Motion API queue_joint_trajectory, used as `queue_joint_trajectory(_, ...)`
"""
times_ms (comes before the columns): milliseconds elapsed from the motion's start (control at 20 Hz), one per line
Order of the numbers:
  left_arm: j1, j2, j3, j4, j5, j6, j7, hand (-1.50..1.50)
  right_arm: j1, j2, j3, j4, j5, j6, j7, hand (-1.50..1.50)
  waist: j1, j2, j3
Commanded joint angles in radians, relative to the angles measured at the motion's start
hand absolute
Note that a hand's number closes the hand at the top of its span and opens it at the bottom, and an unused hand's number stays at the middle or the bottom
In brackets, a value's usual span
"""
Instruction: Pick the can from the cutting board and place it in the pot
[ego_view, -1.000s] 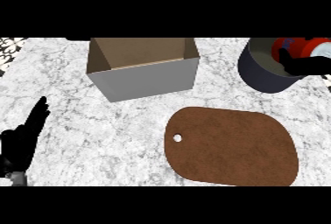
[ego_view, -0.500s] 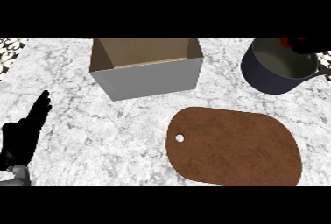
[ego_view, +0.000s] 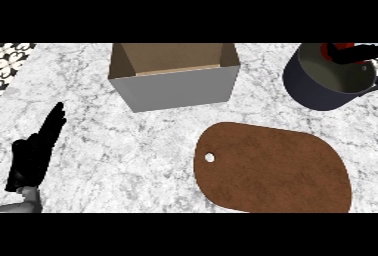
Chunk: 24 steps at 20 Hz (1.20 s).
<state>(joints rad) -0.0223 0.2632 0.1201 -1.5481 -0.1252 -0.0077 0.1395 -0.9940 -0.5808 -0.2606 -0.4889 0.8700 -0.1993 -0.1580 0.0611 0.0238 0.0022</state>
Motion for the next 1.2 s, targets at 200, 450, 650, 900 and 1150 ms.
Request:
queue_joint_trajectory(200,0.0,-0.004,-0.004,-0.008,-0.01,0.002,-0.005,0.0,-0.067,-0.029,-0.11,0.215,-0.092,0.053,-0.115,-1.5,0.011,0.006,0.002)
queue_joint_trajectory(450,0.023,-0.047,-0.035,-0.016,-0.026,0.021,-0.021,0.0,-0.073,-0.001,-0.138,0.26,-0.113,0.011,-0.184,-1.5,0.019,0.008,0.002)
queue_joint_trajectory(650,-0.014,0.017,0.019,-0.012,0.011,-0.021,0.008,0.0,-0.122,0.004,-0.237,0.234,-0.217,-0.001,-0.241,-1.5,0.019,0.006,0.003)
queue_joint_trajectory(900,0.022,-0.003,0.012,0.006,-0.002,-0.009,-0.02,0.0,-0.121,-0.01,-0.379,0.217,-0.373,0.035,-0.344,-1.5,-0.007,-0.004,0.001)
queue_joint_trajectory(1150,0.037,0.005,0.015,-0.03,-0.003,-0.016,0.004,0.0,-0.117,-0.064,-0.414,0.271,-0.426,0.173,-0.324,-1.5,-0.013,-0.008,0.0)
